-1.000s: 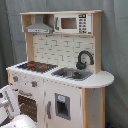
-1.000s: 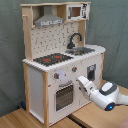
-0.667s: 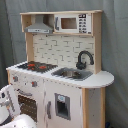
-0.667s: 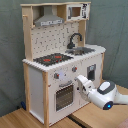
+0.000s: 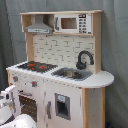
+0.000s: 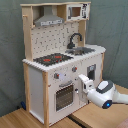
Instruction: Play with the kitchen
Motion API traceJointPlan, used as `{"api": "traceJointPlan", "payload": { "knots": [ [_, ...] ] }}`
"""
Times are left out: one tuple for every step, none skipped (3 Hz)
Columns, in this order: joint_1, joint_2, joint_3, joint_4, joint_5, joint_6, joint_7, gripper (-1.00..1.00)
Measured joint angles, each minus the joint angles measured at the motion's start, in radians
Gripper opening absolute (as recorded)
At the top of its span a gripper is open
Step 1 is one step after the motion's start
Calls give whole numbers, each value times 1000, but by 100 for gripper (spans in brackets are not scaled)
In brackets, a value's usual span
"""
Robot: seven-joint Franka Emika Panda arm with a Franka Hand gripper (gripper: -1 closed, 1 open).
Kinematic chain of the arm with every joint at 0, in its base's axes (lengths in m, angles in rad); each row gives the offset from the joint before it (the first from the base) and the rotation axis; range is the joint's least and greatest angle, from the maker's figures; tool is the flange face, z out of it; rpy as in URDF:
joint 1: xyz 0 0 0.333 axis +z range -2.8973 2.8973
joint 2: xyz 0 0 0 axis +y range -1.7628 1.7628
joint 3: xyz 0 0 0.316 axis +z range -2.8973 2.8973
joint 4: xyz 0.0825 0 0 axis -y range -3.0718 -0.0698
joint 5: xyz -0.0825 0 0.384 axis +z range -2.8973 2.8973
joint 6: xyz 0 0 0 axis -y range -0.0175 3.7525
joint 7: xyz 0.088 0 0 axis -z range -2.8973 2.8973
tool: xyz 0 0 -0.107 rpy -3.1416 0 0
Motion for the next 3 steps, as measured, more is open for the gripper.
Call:
{"api": "traceJointPlan", "payload": {
  "knots": [
    [-15, -1, 5, -2, -1, 29, 99, 100],
    [-36, -4, 5, -2, -1, 71, 188, 100],
    [-72, -12, -11, -2, -1, 148, 247, 100]
  ]
}}
